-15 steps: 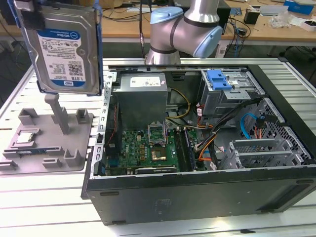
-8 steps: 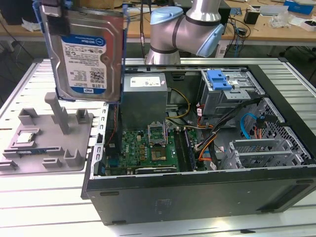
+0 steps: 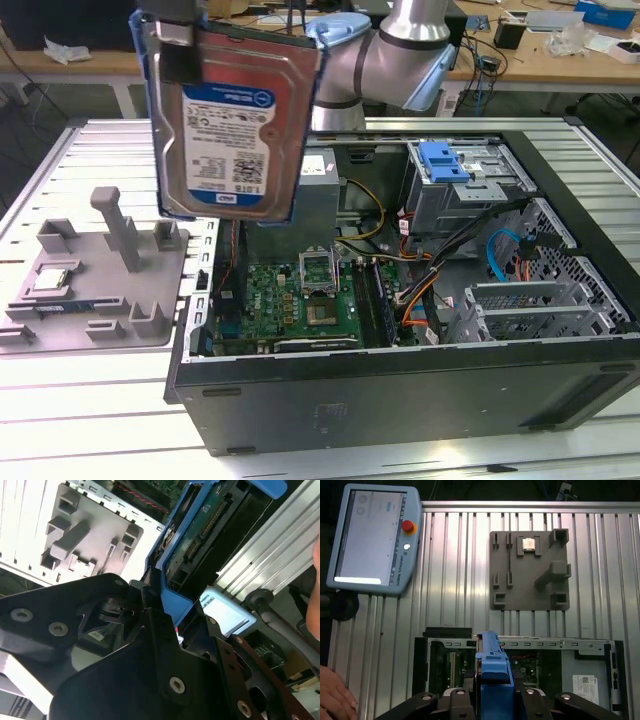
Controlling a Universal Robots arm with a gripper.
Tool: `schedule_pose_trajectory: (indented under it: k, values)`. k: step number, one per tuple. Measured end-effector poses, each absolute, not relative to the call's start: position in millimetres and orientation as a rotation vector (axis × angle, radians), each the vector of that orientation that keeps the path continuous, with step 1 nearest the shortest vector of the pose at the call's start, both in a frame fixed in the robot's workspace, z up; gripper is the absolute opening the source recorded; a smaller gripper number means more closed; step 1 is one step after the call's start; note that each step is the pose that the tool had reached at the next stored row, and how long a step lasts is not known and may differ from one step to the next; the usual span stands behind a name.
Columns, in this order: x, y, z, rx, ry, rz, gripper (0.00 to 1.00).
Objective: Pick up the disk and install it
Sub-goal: 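Pick up the disk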
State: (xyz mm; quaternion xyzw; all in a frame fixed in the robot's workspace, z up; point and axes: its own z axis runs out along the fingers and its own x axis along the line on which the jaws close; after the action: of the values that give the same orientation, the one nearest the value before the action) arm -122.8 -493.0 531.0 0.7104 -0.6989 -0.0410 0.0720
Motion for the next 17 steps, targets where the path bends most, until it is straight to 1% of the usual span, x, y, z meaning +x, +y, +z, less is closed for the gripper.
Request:
schedule_pose_trajectory:
  k: [11,13,17]
  values:
    - [-63.2,-520.9,532.8,2.122,-2.087,-0.149,0.37]
    - [-42.6,-527.6,533.2,2.117,-2.082,-0.158,0.37]
    - [-26.1,-531.0,533.2,2.114,-2.078,-0.165,0.37]
